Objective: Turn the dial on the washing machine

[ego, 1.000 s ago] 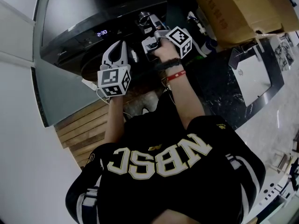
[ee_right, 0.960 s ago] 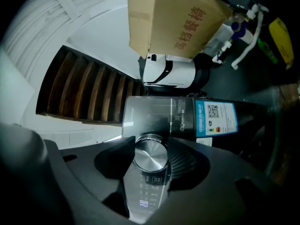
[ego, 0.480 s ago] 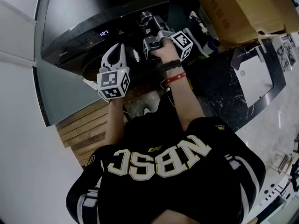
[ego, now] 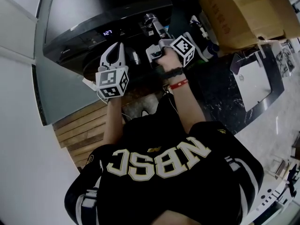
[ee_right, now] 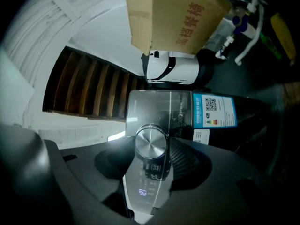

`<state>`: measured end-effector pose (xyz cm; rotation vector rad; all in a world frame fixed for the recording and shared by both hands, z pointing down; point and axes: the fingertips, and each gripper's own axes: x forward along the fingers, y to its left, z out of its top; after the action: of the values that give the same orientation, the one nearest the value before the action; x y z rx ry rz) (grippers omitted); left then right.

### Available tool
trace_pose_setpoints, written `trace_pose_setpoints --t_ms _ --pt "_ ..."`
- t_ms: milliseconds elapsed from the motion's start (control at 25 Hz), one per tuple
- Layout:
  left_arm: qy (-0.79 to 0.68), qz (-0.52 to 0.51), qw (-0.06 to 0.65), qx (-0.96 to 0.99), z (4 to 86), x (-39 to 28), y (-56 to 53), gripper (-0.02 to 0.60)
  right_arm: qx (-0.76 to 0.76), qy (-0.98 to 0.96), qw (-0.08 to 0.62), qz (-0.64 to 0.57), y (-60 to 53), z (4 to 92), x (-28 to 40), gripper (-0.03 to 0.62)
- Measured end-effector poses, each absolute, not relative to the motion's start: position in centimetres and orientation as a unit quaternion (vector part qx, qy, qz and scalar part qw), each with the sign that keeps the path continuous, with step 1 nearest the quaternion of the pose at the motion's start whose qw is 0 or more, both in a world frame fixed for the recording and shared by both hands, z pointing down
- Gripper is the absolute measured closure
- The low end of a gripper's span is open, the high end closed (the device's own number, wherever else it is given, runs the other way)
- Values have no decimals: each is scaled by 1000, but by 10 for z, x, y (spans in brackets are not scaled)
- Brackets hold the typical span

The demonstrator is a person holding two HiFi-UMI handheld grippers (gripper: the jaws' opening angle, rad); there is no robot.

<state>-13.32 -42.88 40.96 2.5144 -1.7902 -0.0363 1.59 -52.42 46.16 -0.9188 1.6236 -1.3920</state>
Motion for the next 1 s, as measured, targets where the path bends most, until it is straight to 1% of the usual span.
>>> trace_pose_setpoints --t_ms 160,280,520,760,1000 --pt "-587 -18 23 809 404 -142 -427 568 -384 711 334 -485 -511 450 9 373" --pt "-592 -22 21 805 401 -149 -426 568 -408 754 286 -429 -504 444 8 402" --pt "-601 -27 18 799 398 -160 -420 568 -467 810 183 -302 -493 440 18 421" --pt "-605 -29 16 796 398 -167 -414 568 -512 839 83 -161 -476 427 18 465" --pt "-605 -30 12 795 398 -170 -407 568 -521 851 24 -56 -457 411 7 508"
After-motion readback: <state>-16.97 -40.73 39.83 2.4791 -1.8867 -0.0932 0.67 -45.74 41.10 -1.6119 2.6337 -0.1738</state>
